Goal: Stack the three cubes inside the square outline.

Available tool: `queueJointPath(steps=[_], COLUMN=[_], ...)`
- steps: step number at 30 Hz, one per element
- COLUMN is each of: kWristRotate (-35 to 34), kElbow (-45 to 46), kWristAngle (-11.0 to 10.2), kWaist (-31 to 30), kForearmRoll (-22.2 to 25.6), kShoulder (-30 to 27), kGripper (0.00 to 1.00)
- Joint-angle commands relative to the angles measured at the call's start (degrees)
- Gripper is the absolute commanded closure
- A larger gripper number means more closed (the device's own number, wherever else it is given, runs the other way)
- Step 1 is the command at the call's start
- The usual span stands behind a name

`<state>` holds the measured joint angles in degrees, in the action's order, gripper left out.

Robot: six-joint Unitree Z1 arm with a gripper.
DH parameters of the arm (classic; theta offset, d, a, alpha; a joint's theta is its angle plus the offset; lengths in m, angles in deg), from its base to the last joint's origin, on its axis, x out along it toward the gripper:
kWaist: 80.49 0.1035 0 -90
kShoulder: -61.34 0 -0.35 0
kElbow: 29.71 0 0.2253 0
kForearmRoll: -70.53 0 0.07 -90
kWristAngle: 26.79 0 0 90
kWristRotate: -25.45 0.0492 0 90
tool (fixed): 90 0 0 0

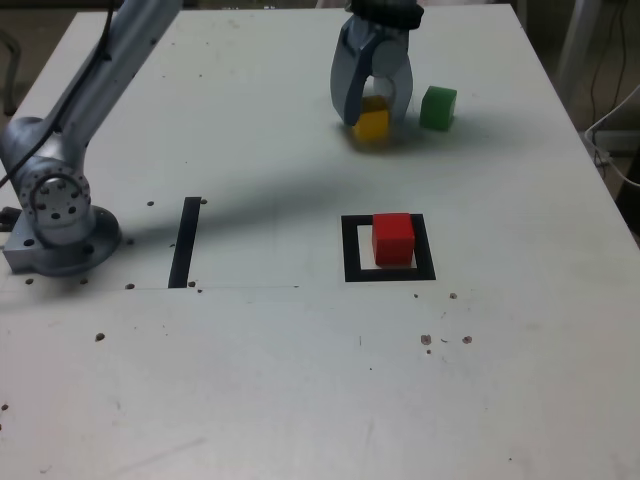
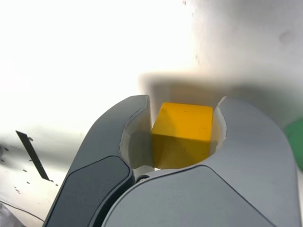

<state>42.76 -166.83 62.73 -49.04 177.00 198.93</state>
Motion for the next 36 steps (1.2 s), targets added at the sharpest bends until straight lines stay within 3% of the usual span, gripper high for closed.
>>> queueJointPath(steps=[1, 11, 22, 36], kWristRotate=[0.02, -2.68, -8.40, -14.28], kElbow=[1.15, 8.36, 13.55, 15.03], kWristAngle=[0.06, 0.89, 2.35, 2.60], kWaist=[-0.77, -9.00, -21.13, -29.77], kForearmRoll=[1.74, 1.62, 0.95, 0.02], kShoulder=[-1.79, -9.98, -14.38, -15.40], kGripper=[0.72, 0.72, 0.72, 0.72])
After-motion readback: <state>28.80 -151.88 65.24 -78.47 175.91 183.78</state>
